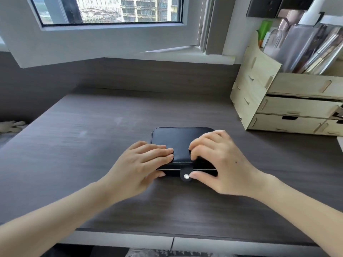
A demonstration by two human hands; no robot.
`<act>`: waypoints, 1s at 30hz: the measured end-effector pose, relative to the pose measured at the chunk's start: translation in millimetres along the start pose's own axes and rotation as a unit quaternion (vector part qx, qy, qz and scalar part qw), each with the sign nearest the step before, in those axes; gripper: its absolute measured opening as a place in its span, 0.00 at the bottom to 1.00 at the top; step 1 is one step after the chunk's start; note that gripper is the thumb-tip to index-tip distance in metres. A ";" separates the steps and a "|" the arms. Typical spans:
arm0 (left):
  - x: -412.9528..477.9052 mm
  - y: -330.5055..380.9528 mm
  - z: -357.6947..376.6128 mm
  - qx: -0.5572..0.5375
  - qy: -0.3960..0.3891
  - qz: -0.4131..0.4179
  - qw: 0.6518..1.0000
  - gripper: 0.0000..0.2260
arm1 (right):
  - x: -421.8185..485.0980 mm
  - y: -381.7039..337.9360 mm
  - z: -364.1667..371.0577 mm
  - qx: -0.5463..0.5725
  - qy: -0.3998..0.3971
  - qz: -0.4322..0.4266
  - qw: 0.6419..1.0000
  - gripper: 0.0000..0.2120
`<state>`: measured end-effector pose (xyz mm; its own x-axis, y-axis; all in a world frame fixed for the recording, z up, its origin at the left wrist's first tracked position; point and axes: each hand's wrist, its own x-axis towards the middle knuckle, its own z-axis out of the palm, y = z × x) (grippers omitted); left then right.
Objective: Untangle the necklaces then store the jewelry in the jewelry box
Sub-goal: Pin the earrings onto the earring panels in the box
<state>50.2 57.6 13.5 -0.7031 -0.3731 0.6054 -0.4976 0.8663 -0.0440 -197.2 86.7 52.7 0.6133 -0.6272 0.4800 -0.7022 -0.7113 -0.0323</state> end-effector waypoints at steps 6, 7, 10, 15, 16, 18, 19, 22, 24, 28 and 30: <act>1.2 6.6 -0.2 0.021 0.024 0.003 0.999 0.10 | 8.9 5.1 17.2 -0.080 -0.115 0.043 0.989 0.34; 1.0 8.1 0.0 0.023 0.027 0.001 0.999 0.10 | 8.6 5.7 18.2 -0.085 -0.119 0.043 0.988 0.34; 0.0 12.9 0.5 0.039 0.026 -0.005 0.999 0.10 | 6.7 4.0 21.6 -0.086 -0.109 0.038 0.990 0.33; 1.2 13.8 -1.4 0.045 0.019 -0.007 0.999 0.11 | 4.9 4.7 25.7 -0.094 -0.082 0.017 0.992 0.32; 1.6 13.1 -1.4 0.041 0.018 -0.009 0.999 0.11 | 4.3 4.8 26.2 -0.095 -0.076 0.015 0.992 0.32; 1.7 12.0 -0.8 0.031 0.020 -0.015 0.999 0.11 | 3.7 4.7 27.1 -0.095 -0.069 0.011 0.993 0.32; 1.5 11.8 -0.4 0.027 0.022 -0.018 0.999 0.11 | 3.7 4.6 27.6 -0.097 -0.066 0.007 0.993 0.31; 1.2 11.5 -0.3 0.022 0.027 -0.020 0.999 0.11 | 2.6 3.7 30.5 -0.104 -0.052 0.000 0.993 0.30; 2.3 9.4 -0.5 0.019 0.030 -0.015 0.999 0.11 | 2.4 1.8 32.1 -0.111 -0.044 0.000 0.993 0.30; -0.1 5.7 -0.6 0.034 0.009 -0.038 0.999 0.17 | 1.4 5.7 27.3 -0.092 -0.065 0.020 0.993 0.33; -5.6 5.9 -0.3 0.056 -0.024 -0.117 0.991 0.27 | -1.4 13.2 22.5 -0.098 -0.099 0.069 0.988 0.41</act>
<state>51.4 64.9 10.1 -0.5847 -0.5766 0.5707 -0.7005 0.7137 0.0034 -199.2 71.1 31.9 0.5528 -0.7772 0.3007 -0.8282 -0.5523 0.0949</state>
